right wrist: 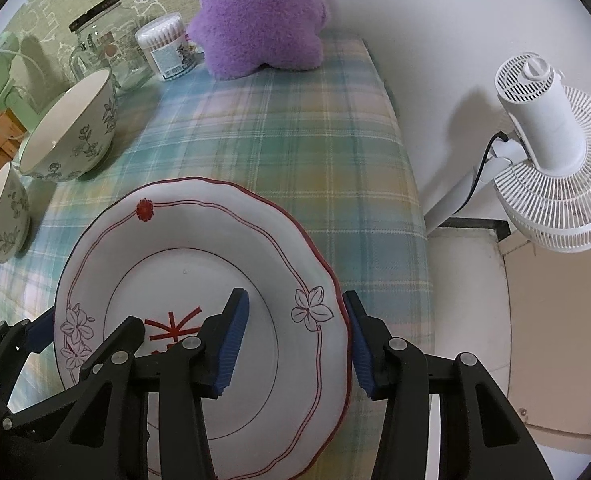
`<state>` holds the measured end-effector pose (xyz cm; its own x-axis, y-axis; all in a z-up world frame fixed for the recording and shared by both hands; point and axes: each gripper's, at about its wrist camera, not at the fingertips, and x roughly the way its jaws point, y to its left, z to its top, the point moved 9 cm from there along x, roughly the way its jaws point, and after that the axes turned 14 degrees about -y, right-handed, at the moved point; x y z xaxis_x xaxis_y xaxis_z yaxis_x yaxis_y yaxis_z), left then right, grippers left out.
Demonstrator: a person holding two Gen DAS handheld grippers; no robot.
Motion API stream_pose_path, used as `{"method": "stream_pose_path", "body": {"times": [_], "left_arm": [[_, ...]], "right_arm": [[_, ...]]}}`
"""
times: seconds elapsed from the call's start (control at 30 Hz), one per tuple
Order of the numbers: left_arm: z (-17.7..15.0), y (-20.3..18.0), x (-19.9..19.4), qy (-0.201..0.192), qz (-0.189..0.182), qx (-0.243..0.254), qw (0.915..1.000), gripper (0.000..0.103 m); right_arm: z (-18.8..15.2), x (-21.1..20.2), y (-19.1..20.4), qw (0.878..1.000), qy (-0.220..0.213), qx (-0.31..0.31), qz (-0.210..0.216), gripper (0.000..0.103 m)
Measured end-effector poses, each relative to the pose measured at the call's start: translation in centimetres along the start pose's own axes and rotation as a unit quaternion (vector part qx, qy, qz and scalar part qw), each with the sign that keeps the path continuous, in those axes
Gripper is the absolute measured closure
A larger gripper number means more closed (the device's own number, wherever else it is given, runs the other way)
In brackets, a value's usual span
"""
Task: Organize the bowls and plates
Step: 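Lift and carry the red-rimmed plate over the yellow-flower plate stack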
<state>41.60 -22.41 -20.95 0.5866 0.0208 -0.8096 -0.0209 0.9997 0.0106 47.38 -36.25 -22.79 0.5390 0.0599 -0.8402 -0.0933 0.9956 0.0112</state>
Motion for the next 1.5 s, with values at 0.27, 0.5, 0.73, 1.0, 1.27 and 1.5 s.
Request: {"method": "stream_pose_path", "body": {"times": [0.27,0.5,0.73,1.0,1.27,1.5], "left_arm": [[1.2,-0.1,-2.2,-0.016,-0.007,-0.002,0.9998,0.042],[2.5,0.2,-4.8,-0.041,-0.01,-0.005,0.9991,0.042],[3.2,0.7,-7.9,-0.061,-0.027,-0.006,0.9977,0.042],[2.1,1.3,-11.3,-0.071,-0.051,0.007,0.9962,0.042],[-1.3,1.8,-13.9,-0.057,-0.069,0.026,0.9957,0.042],[-4.8,2.0,-14.8,-0.037,-0.076,0.035,0.9958,0.042]], "right_arm": [[0.7,-1.9,-0.1,1.0,-0.013,0.003,-0.003,0.052],[2.1,-4.8,0.0,0.999,-0.038,0.012,-0.008,0.052],[3.1,-8.4,0.8,0.998,-0.061,0.01,-0.021,0.052],[1.9,-12.7,1.7,0.996,-0.071,0.019,-0.043,0.052],[-1.8,-15.9,2.6,0.996,-0.063,0.032,-0.062,0.052],[-5.9,-17.2,3.3,0.996,-0.043,0.043,-0.071,0.052]]}}
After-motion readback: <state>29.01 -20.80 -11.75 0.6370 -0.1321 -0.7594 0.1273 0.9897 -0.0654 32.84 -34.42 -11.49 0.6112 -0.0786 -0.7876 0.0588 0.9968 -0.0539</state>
